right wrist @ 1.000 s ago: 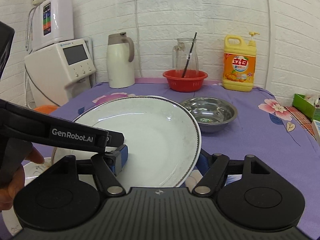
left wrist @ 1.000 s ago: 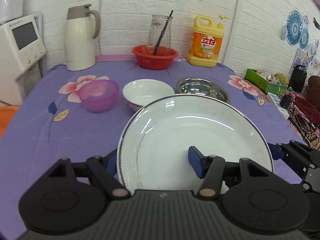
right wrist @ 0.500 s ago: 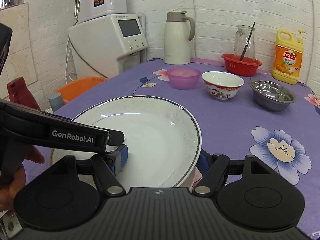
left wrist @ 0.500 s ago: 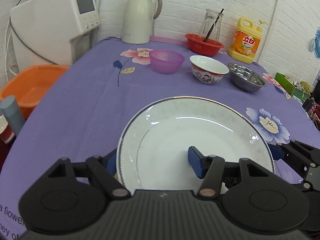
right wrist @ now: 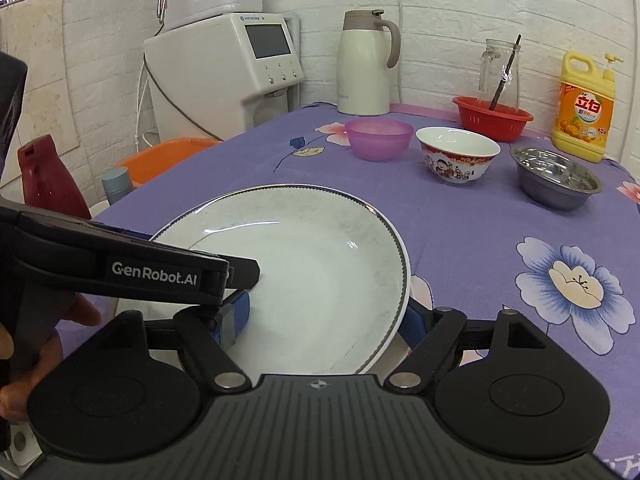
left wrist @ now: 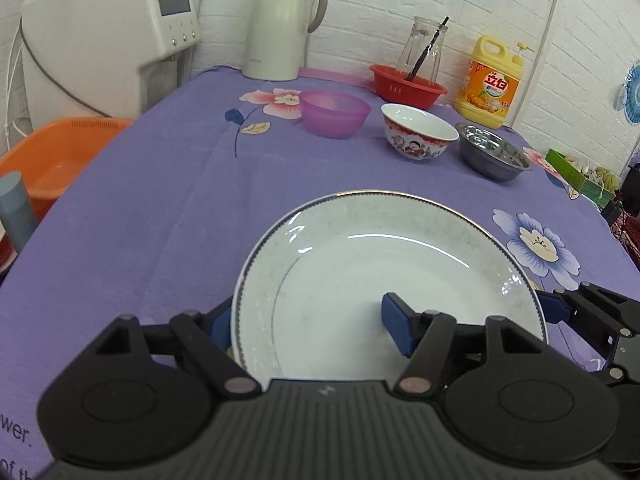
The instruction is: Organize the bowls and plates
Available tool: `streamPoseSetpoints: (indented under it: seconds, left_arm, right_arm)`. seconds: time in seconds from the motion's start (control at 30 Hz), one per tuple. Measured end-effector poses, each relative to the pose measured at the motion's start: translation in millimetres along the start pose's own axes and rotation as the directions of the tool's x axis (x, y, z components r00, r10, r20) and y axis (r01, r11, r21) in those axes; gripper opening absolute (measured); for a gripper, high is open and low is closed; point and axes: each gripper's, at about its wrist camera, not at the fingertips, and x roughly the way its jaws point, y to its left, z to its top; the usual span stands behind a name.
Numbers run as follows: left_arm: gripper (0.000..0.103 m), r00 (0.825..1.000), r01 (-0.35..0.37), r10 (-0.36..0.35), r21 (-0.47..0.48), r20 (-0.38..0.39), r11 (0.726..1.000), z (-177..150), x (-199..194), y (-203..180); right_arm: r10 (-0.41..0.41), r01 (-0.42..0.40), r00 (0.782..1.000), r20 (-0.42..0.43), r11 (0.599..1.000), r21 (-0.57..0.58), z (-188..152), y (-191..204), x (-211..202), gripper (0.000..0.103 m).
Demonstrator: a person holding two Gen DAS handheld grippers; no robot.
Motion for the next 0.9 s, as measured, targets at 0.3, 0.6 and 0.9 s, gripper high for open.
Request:
streamPoseSetpoints:
  seconds: [0.3, 0.6, 0.9]
  left_arm:
    - [0.07, 1.0, 0.002, -0.002, 0.008, 0.028, 1.0, 0.8, -3.2, -2.7]
    - [0.071, 0.995, -0.012, 0.008, 0.043, 0.097, 0.999, 15.1, -13.8, -12.3]
    - [0.071, 0.993, 0.015, -0.025, 0.083, 0.118, 0.996, 22.9, -19.9, -30.0]
  right_arm:
    - [-0.062, 0.063, 0.998, 0.014, 0.992, -0.108, -4.0, 17.8, 1.3, 0.103]
    - [-0.031, 0.032, 0.999, 0.038, 0.999, -0.014, 5.8, -6.0, -7.2, 0.103]
    - [-0.045, 0.036, 0.994, 0.103, 0.996, 0.086, 16.2, -49.5, -23.5, 0.103]
